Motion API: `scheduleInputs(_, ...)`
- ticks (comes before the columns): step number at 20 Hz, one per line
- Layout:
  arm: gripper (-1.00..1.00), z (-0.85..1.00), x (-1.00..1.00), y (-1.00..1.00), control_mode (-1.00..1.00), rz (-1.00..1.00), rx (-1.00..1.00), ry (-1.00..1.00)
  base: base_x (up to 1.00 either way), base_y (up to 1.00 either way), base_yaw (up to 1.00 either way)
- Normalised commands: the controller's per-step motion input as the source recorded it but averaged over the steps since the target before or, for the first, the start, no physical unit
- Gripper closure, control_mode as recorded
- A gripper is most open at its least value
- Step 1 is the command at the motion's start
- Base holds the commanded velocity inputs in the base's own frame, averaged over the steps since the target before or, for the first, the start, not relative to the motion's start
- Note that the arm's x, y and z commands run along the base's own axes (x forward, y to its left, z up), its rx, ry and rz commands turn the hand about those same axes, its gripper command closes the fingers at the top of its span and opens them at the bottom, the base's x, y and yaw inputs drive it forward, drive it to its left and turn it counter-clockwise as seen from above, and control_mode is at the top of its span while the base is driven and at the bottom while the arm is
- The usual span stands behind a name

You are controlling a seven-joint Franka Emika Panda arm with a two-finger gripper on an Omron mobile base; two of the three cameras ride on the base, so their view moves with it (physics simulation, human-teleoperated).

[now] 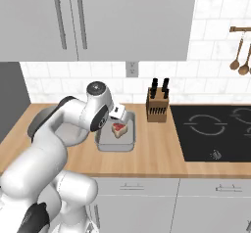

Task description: Place one avocado and one steak in each tupperware on the nearby counter, to pack two identical lunches.

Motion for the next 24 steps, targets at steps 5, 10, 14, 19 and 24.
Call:
scheduleInputs(5, -1.0, 0.92, -1.0, 0.01, -1.0, 0.0, 0.0, -0.05, 0.0, 0.0, 0.0)
scheduleInputs(10, -1.0, 0.2, -0.6, 0.08, 1.0, 0.0, -0.03, 0.0, -0.4, 0.0, 0.0)
scheduleInputs(14, -1.0, 0.0, 0.0, 0.0, 1.0, 0.0, 0.0, 0.0, -1.0, -0.13, 0.01)
scheduleInputs(19, -1.0, 0.0, 0.0, 0.0, 1.0, 0.0, 0.0, 0.0, -1.0, -0.09, 0.16)
scheduleInputs(24, -1.0, 0.0, 0.0, 0.0, 1.0, 0.0, 0.0, 0.0, -1.0, 0.17, 0.45)
